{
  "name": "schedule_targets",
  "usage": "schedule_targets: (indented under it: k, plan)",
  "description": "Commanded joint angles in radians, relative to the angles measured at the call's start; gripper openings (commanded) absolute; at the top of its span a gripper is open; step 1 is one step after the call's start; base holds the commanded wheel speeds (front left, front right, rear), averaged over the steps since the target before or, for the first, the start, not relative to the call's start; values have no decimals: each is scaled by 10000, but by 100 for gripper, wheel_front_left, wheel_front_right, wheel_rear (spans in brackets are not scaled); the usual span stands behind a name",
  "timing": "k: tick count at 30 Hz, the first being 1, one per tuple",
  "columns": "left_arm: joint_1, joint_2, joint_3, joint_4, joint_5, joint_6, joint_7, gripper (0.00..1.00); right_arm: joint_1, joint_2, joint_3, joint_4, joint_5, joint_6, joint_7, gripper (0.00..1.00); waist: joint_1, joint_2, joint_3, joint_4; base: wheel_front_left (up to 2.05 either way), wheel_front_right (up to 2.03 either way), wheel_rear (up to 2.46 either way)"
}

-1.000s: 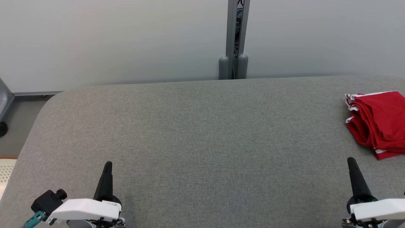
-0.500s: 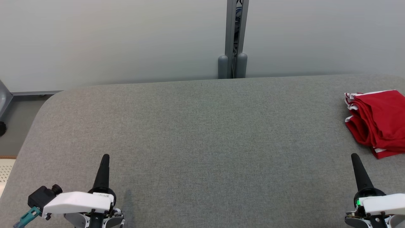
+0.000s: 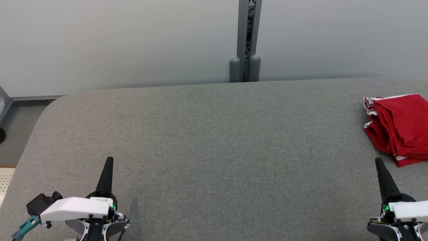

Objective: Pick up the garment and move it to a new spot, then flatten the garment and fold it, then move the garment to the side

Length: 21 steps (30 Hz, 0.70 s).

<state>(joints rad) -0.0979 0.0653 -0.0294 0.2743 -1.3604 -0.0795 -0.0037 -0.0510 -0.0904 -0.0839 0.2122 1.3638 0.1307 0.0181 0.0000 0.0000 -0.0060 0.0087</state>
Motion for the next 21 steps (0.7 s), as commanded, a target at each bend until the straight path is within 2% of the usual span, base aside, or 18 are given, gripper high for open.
schedule_targets:
  k: [1, 21]
  plan:
    - [-288, 47, 73, 0, -188, -93, 38, 0, -136, -63, -49, 7, 215, 1, 67, 0, 0, 0, 2, -2, 0, 0, 0]
    - [-678, 19, 346, 278, -1798, -376, 459, 0, -440, -28, -381, 233, 1879, 1, 575, 0, 0, 0, 59, -53, 0, 0, 0]
